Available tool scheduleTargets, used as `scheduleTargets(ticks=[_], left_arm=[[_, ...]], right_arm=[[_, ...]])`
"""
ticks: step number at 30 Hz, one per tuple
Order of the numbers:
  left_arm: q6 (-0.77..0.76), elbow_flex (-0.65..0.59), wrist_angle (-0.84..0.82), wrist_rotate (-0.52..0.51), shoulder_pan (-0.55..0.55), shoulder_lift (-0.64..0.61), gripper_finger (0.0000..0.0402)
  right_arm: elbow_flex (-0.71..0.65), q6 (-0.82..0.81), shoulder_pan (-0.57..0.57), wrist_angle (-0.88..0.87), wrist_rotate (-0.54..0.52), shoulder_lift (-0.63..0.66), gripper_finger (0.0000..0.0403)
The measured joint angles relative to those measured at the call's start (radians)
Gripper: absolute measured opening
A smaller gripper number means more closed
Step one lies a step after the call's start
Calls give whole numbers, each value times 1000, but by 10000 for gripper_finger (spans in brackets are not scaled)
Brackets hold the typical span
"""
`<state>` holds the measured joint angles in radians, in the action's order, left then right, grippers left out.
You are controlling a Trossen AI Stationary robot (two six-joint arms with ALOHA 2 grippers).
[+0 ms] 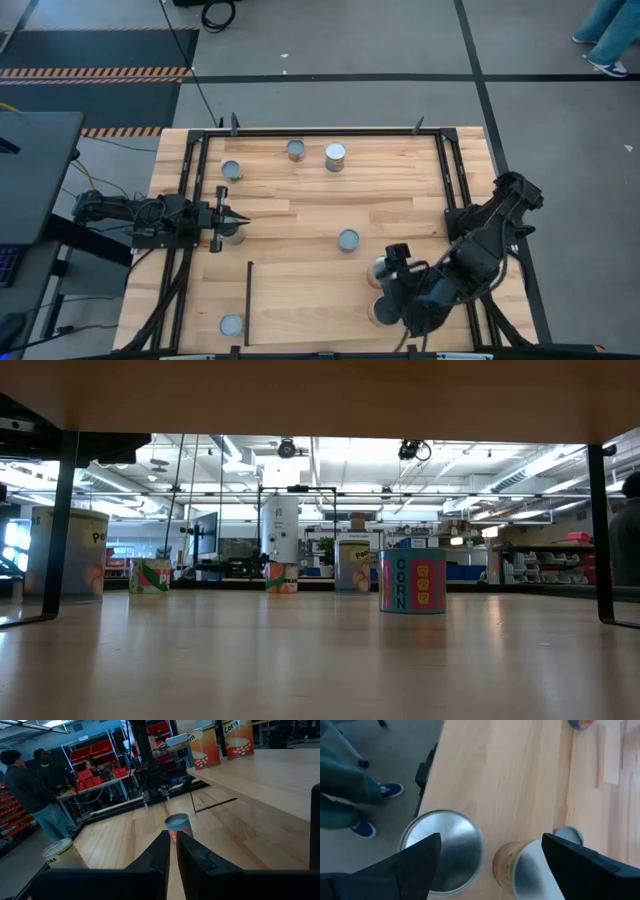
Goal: Pick and place cans onto a shelf
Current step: Adjust the large canned corns on the shelf
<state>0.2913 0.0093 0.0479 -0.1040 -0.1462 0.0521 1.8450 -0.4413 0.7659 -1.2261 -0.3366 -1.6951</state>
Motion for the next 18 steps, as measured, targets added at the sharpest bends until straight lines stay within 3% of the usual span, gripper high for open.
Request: scheduleTargets(ticks=[18], left_arm=[[0, 0, 0, 0, 0, 0, 39]], right_arm=[[-83, 18, 67, 47, -61, -5, 355]])
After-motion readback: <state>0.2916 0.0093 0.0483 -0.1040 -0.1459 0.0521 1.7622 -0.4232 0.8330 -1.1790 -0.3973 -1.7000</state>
